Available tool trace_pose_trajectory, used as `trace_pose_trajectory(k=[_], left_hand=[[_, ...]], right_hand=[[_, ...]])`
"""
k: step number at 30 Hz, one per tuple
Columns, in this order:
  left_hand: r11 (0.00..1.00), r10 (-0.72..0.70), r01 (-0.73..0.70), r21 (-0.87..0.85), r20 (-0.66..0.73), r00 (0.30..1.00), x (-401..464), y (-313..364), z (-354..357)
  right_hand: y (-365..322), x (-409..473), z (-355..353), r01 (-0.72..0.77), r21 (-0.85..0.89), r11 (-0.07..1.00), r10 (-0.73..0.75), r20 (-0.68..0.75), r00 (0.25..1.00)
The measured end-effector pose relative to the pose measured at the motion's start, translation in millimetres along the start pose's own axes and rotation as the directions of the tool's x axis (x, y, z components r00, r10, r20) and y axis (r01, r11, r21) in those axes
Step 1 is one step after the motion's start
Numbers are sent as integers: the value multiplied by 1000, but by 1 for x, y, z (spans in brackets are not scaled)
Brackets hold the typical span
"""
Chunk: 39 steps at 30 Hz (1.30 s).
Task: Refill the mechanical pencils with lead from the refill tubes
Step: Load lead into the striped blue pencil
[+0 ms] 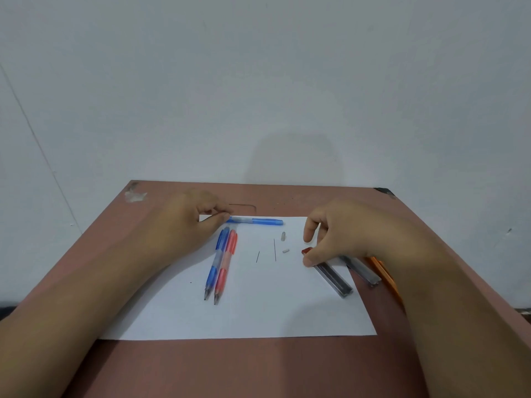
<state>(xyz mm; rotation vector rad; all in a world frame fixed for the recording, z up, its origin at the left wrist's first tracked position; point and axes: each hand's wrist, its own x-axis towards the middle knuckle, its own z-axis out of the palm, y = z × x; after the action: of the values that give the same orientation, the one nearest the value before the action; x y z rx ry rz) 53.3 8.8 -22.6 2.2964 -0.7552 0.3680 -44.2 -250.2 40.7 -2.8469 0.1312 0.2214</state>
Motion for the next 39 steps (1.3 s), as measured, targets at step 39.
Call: trace_pose_trajectory(k=[39], left_hand=[[898,164,-164,-409,-36,986,-13,41,-9]], right_hand=[[-41,-7,24,357,736,575,-241,-264,934]])
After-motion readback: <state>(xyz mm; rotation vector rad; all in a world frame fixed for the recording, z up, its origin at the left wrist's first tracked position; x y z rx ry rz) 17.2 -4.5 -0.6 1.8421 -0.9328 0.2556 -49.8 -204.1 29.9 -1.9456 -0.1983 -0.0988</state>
